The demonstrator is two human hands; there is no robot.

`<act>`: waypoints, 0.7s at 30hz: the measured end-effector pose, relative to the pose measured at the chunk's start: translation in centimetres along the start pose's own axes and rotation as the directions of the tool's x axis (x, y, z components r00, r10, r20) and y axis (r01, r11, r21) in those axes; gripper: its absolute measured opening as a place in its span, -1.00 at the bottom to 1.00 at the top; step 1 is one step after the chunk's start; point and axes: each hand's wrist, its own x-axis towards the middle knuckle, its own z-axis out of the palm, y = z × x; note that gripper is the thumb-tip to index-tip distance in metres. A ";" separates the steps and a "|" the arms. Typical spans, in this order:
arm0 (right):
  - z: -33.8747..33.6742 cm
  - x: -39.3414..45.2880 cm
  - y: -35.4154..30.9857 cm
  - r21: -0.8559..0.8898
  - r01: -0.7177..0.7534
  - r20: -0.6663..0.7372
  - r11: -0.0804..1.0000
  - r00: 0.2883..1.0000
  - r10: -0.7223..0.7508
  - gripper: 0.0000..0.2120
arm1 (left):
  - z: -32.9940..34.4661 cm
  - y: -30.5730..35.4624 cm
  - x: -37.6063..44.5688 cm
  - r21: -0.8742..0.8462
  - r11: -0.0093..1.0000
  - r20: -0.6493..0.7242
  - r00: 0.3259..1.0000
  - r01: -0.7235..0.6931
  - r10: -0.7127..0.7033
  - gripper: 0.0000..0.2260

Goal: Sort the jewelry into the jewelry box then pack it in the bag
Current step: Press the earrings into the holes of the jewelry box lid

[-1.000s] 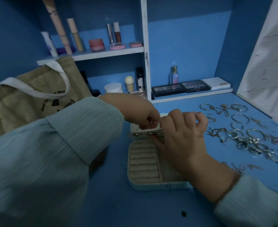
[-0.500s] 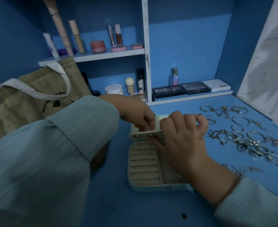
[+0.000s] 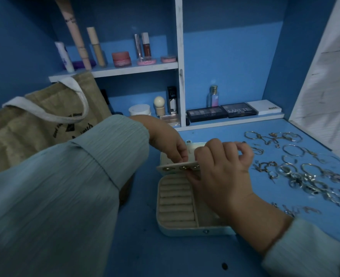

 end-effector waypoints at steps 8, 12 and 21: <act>-0.1 0.1 0.0 0.007 0.006 0.006 1.000 1.000 -0.006 -0.66 | 0.7 -0.6 -0.3 -0.056 0.998 -0.085 0.996 -0.027 0.022 -0.92; -0.1 0.2 0.0 0.008 -0.001 0.004 1.000 1.000 0.001 -0.67 | 0.8 -0.5 -0.5 -0.108 0.994 -0.082 0.997 -0.019 0.010 -0.92; -0.2 0.1 0.0 0.014 -0.004 0.005 1.000 1.000 0.004 -0.68 | 0.6 -0.4 -0.4 -0.150 0.988 -0.029 0.999 0.022 -0.027 -0.96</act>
